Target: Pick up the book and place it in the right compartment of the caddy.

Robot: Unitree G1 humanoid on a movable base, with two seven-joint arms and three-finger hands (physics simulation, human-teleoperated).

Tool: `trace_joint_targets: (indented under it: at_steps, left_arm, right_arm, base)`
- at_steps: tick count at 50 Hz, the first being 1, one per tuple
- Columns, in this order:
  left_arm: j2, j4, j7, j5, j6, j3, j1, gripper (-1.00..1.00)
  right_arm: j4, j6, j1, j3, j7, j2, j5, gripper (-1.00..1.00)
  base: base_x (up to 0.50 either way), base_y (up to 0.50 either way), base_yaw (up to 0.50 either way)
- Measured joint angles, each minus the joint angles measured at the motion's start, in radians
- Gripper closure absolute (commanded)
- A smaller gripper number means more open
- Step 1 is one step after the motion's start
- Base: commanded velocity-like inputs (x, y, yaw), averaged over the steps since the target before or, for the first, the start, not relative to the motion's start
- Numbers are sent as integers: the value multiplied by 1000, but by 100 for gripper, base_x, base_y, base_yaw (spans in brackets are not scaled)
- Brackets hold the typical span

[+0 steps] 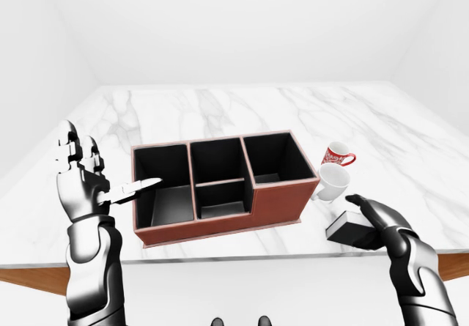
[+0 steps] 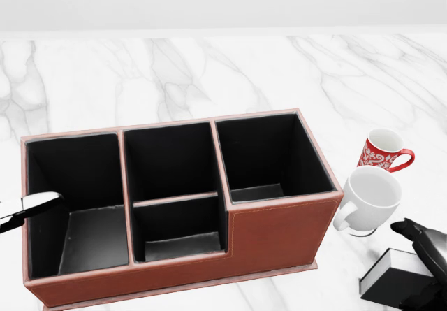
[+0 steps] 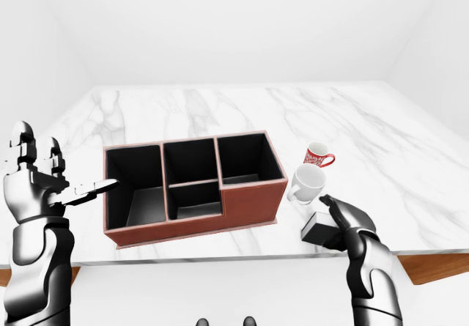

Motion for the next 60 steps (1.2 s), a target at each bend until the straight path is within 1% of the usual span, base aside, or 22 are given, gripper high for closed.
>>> trace_joint_targets:
  at_steps: [18, 31, 35, 41, 43, 50, 56, 60]
  left_arm:
    - [-1, 6, 0, -1, 0, -1, 1, -100]
    - [0, 12, 2, 1, 0, -3, -2, -100]
    - [1, 13, 3, 2, 0, -3, -3, -100]
    - [2, 13, 3, 1, 0, -3, -3, -100]
    - [2, 11, 3, 1, 0, -2, -3, -100]
    - [3, 12, 2, 0, 0, 0, -4, -100]
    - [4, 12, 2, -1, 0, 1, -4, -100]
    - [4, 9, 2, -1, 0, 1, -3, -100]
  right_arm:
    - [-20, 0, 22, -4, 27, 9, -4, 100]
    - [-72, 0, 40, -13, 56, 25, -17, 100]
    - [-137, 0, 46, -26, 97, 29, -29, 100]
    - [-284, 0, 30, -63, 211, 23, -63, 100]
    - [-332, 0, 19, -78, 253, 17, -75, 100]
    - [-472, 0, -40, -134, 253, -30, -103, 100]
    - [-551, 0, -123, -180, 253, -113, -111, 100]
    - [-567, 0, -223, -178, 253, -179, -97, 100]
  base:
    - [0, 0, 0]
    - [0, 0, 0]
    - [0, 0, 0]
    - [0, 0, 0]
    - [0, 0, 0]
    - [0, 0, 0]
    - [0, 0, 0]
    - [0, 0, 0]
